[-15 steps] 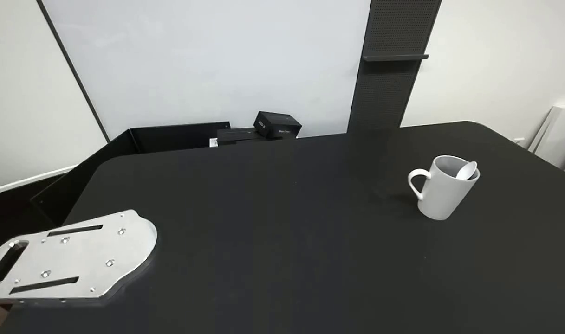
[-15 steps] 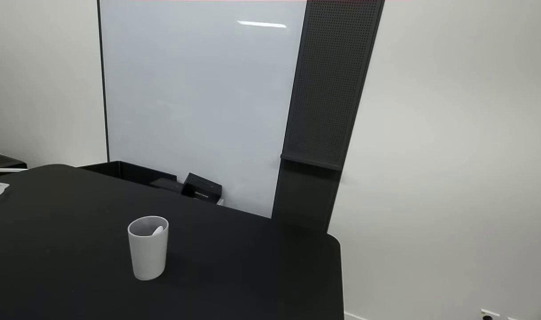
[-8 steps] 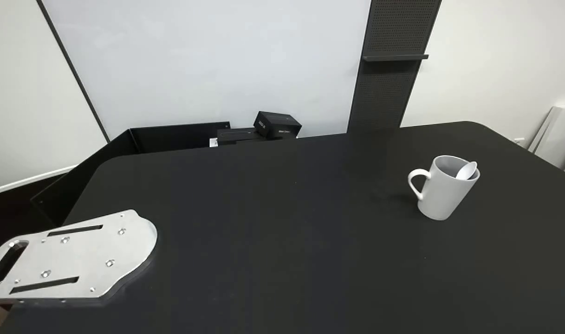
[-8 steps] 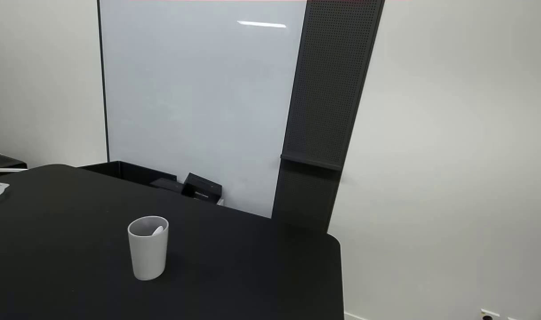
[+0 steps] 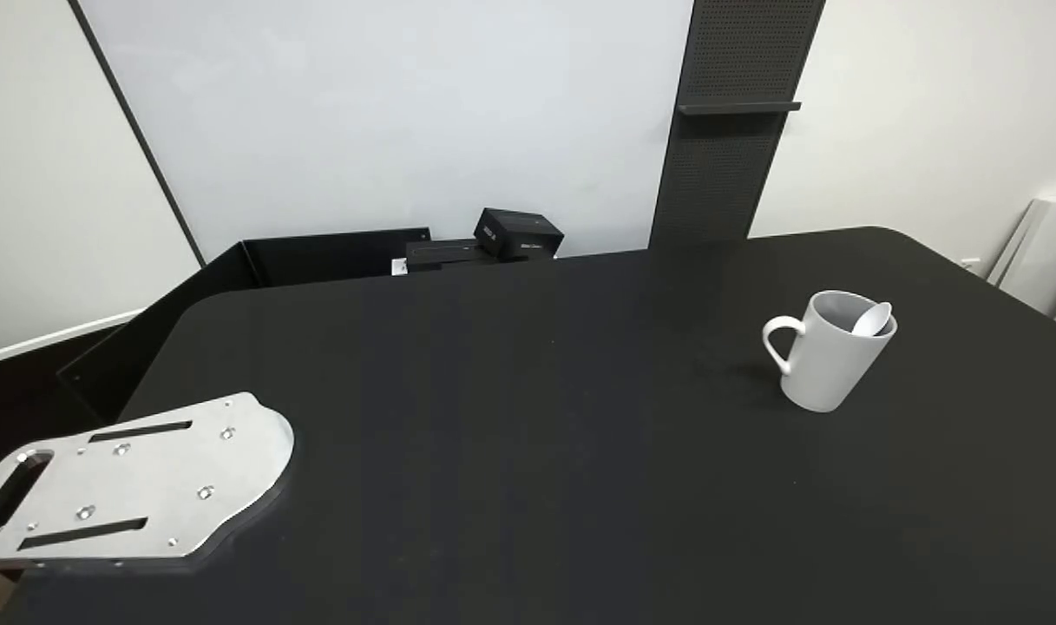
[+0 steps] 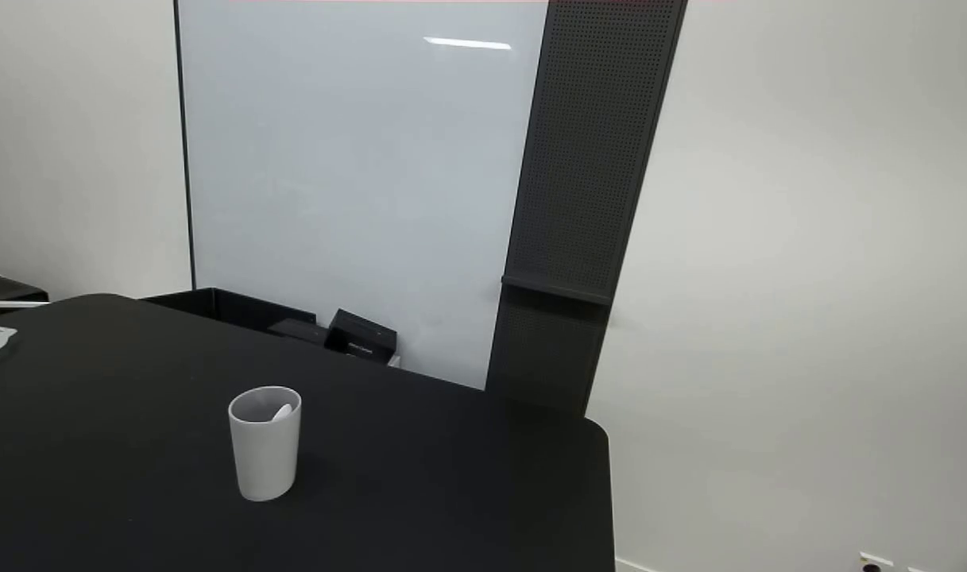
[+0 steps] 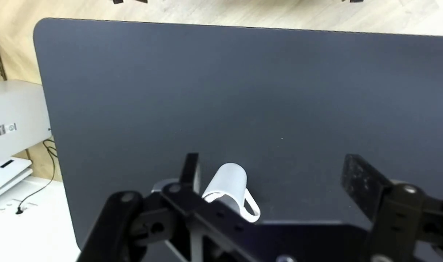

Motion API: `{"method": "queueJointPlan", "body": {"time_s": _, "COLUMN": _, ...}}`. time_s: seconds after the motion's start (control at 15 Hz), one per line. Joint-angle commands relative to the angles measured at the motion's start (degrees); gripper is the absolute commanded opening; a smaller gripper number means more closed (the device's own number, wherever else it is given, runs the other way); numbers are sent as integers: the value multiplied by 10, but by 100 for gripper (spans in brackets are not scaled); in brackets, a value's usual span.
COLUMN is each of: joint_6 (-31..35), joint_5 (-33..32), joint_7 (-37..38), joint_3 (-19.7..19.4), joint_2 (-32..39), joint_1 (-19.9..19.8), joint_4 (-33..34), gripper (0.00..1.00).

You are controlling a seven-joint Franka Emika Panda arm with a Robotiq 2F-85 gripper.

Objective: Put the spoon in the mug on the table

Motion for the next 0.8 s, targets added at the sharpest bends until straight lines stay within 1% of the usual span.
{"method": "queueJointPlan", "body": {"time_s": 0.0, "joint_6": 57, "joint_5": 5, "joint_7": 29, "joint_3": -43, "joint_2": -10, "joint_1": -28, "joint_4": -40, "gripper": 100}}
{"method": "queueJointPlan", "body": {"time_s": 0.13, "joint_6": 102, "joint_5": 4, "joint_7": 35, "joint_3": -60, "joint_2": -13, "joint_1": -48, "joint_4": -64, "gripper": 100}}
{"method": "queueJointPlan", "body": {"time_s": 0.2, "joint_6": 138, "joint_5": -14, "joint_7": 52, "joint_3": -55, "joint_2": -29, "joint_1": -63, "joint_4": -84, "gripper": 100}}
{"method": "queueJointPlan", "body": {"time_s": 0.33, "joint_6": 190, "joint_5": -17, "joint_7": 72, "joint_3": -59, "joint_2": -37, "joint_1": -82, "joint_4": -109, "gripper": 100}}
{"method": "queueJointPlan", "body": {"time_s": 0.53, "joint_6": 253, "joint_5": 5, "joint_7": 84, "joint_3": -75, "joint_2": -31, "joint_1": -100, "joint_4": -140, "gripper": 100}}
{"method": "queueJointPlan", "body": {"time_s": 0.73, "joint_6": 293, "joint_5": 10, "joint_7": 76, "joint_3": -96, "joint_2": -2, "joint_1": -118, "joint_4": -154, "gripper": 100}}
